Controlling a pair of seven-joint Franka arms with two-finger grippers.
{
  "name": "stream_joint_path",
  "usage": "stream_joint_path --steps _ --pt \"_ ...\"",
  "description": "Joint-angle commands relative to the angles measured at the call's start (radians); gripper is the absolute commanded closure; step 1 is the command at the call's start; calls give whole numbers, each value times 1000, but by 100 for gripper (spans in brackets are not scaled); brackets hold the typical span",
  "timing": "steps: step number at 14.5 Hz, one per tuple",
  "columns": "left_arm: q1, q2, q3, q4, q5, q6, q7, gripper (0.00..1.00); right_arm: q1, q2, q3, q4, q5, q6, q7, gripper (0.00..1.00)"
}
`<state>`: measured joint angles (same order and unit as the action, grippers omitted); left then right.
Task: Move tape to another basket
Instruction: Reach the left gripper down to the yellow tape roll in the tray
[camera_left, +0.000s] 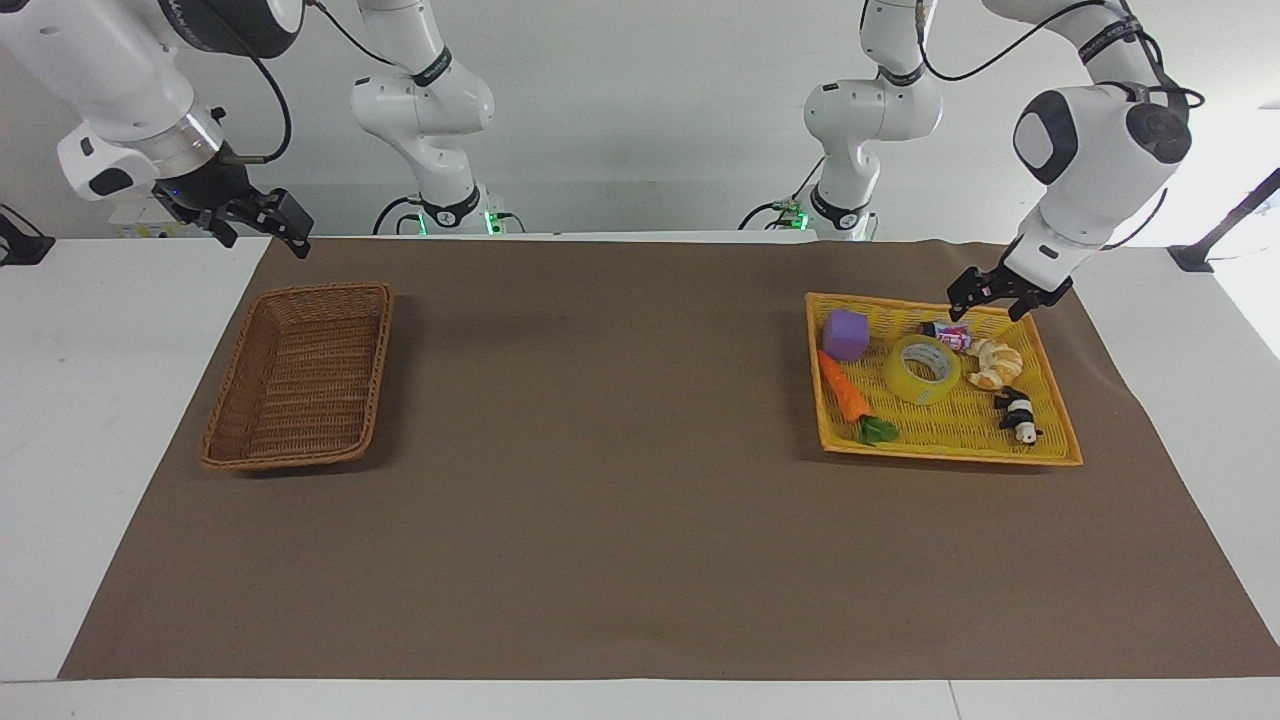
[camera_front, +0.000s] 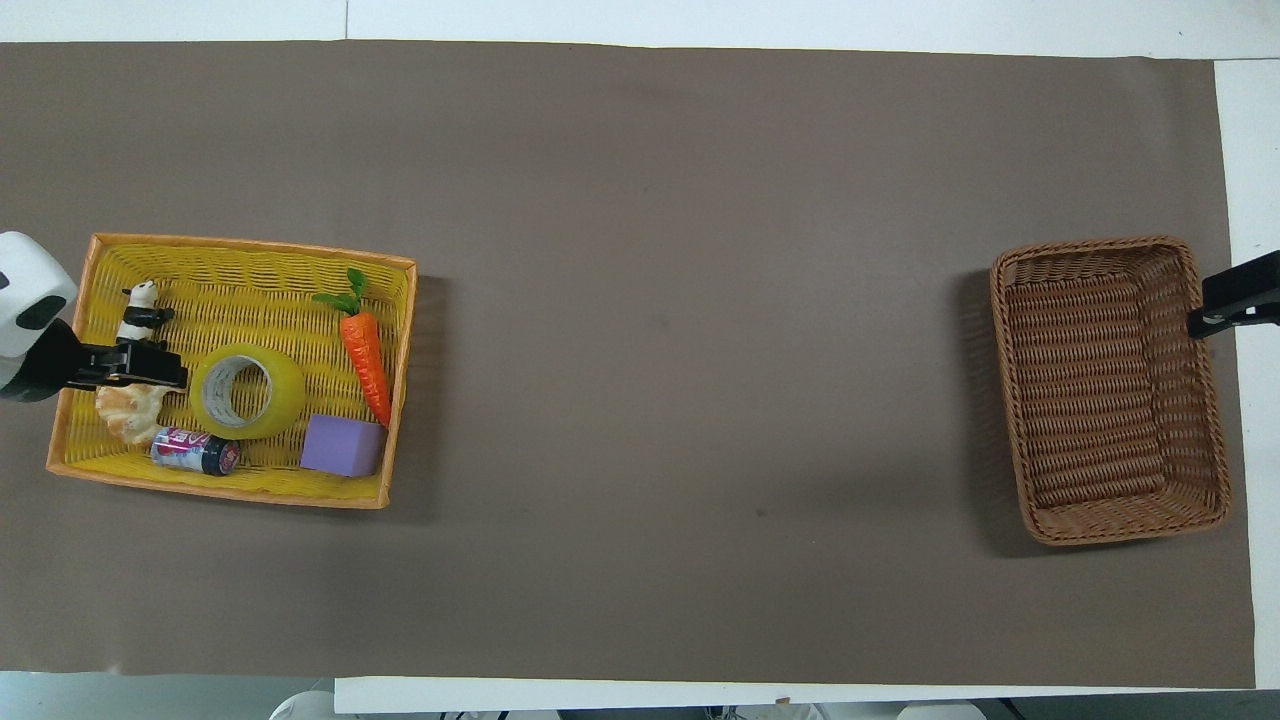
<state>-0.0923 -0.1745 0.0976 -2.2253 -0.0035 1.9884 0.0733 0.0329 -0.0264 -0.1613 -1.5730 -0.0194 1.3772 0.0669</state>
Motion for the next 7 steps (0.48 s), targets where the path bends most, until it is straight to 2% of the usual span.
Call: stream_joint_path --steps 1,7 --pt "-17 -25 7 -106 -1 99 -32 0 -8 -24 6 -30 1 14 -18 0" --pt "9 59 10 -122 -1 230 -20 2 -8 -24 5 -30 1 14 -18 0"
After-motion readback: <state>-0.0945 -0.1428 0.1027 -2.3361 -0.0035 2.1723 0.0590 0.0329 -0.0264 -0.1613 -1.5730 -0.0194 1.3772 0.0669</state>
